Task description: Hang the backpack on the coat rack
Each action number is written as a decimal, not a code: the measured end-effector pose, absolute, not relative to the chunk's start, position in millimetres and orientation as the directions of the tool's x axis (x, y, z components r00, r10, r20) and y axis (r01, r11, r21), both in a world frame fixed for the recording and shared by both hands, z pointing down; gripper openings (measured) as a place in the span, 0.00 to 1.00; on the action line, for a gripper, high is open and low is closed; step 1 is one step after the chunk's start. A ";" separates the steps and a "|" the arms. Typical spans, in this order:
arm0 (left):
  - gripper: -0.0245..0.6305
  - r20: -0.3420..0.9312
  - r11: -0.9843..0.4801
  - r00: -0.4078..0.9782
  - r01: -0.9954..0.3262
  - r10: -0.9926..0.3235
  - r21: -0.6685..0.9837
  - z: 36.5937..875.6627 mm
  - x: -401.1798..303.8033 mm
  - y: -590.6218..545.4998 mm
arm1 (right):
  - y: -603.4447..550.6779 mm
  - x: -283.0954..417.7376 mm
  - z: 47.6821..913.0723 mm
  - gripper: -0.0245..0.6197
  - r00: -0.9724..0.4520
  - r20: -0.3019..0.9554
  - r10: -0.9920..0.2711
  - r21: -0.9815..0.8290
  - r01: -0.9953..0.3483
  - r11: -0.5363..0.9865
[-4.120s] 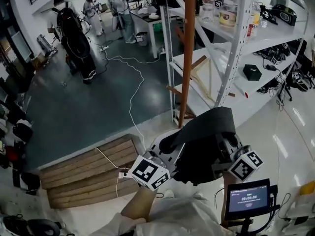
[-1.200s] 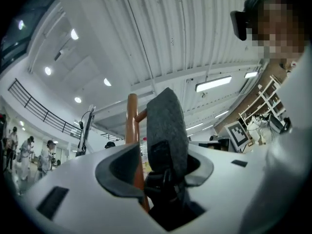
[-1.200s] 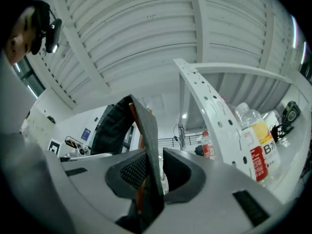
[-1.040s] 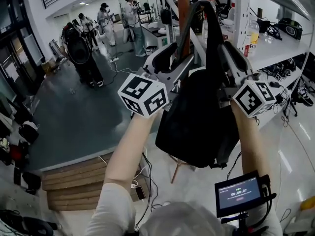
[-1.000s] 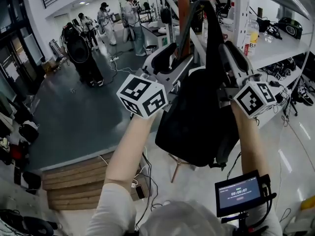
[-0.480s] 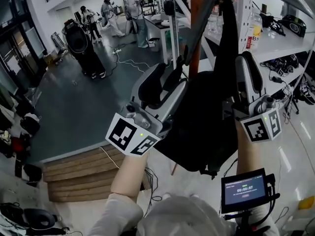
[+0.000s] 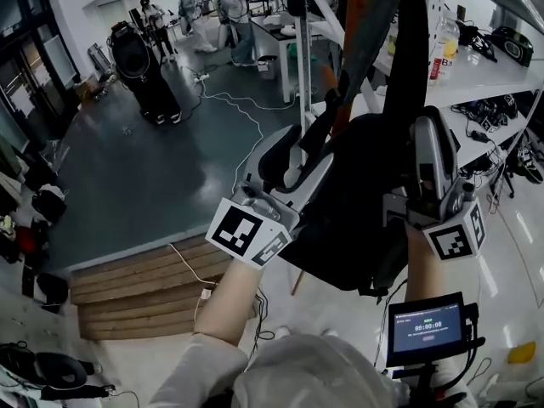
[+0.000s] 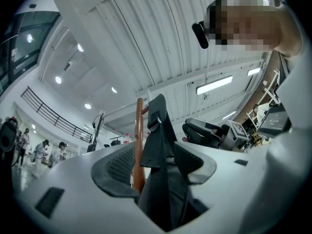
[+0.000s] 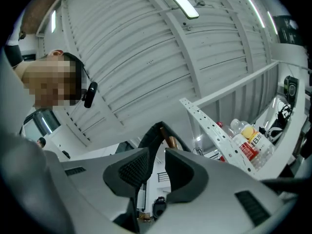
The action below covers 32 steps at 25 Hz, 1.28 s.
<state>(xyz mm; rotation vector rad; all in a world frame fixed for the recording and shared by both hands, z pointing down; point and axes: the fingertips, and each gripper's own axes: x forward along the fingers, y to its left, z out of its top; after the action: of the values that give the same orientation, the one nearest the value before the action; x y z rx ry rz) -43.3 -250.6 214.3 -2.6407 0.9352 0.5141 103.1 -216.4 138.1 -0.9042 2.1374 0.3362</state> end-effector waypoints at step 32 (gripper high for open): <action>0.41 -0.271 -0.825 0.779 -0.524 -0.565 0.212 376.7 -23.3 -225.0 | -230.8 49.6 369.1 0.18 -0.577 -0.350 -0.739 -0.466 -0.577 0.671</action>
<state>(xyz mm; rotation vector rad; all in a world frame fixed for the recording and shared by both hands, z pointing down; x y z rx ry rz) -23.3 -225.0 376.7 -3.0799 0.9470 0.5344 49.6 -230.8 369.1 -1.0156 2.3628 -0.4116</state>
